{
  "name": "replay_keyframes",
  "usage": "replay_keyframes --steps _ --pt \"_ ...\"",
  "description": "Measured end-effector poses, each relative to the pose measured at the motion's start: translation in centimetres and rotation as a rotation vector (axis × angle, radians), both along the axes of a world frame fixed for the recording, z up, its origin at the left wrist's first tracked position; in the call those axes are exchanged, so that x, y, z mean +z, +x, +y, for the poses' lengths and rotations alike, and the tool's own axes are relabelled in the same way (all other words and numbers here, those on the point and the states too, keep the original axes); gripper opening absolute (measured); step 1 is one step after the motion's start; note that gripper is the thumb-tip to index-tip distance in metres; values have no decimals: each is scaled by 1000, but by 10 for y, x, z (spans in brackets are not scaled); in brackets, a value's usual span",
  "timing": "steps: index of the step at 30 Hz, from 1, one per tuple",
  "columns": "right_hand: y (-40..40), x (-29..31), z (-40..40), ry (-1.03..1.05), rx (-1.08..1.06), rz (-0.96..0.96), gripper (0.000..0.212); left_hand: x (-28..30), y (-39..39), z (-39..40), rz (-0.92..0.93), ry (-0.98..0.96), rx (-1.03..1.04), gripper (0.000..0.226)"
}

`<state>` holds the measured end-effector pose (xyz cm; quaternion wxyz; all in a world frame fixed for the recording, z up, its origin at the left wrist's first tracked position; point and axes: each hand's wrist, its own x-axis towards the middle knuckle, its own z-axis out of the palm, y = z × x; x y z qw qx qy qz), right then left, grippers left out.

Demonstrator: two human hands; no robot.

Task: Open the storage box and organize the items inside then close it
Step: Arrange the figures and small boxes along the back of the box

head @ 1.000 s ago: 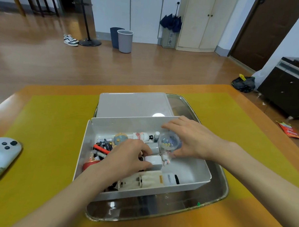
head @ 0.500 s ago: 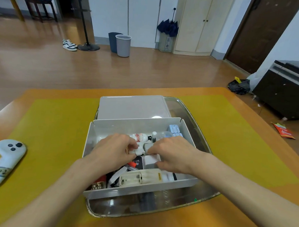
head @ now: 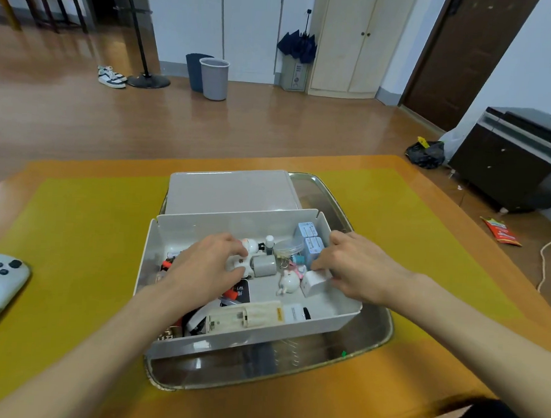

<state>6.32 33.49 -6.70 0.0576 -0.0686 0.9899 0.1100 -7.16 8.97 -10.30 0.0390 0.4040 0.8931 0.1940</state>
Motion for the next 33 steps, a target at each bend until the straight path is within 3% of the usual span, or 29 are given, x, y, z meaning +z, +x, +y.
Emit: replay_keyframes --steps 3,8,12,19,24,29,33 --pt "2 -9 0 57 34 52 31 3 2 2 4 17 -28 19" --pt "-12 -1 -5 -254 -44 211 33 5 12 -2 46 -7 -110 14" --pt "-45 -7 -11 -138 -30 184 46 5 15 -2 92 -3 -118 17" --pt "-57 -18 -7 -75 19 177 39 -1 10 -1 94 -21 -86 17" --pt "-48 -15 -7 -157 -36 197 35 -1 7 -3 84 -31 -55 17" --pt "-19 -6 -17 -316 16 368 39 0 -6 -5 41 -44 16 20" --pt "-16 -17 -50 -320 82 276 38 -5 -14 -5 39 -60 34 25"
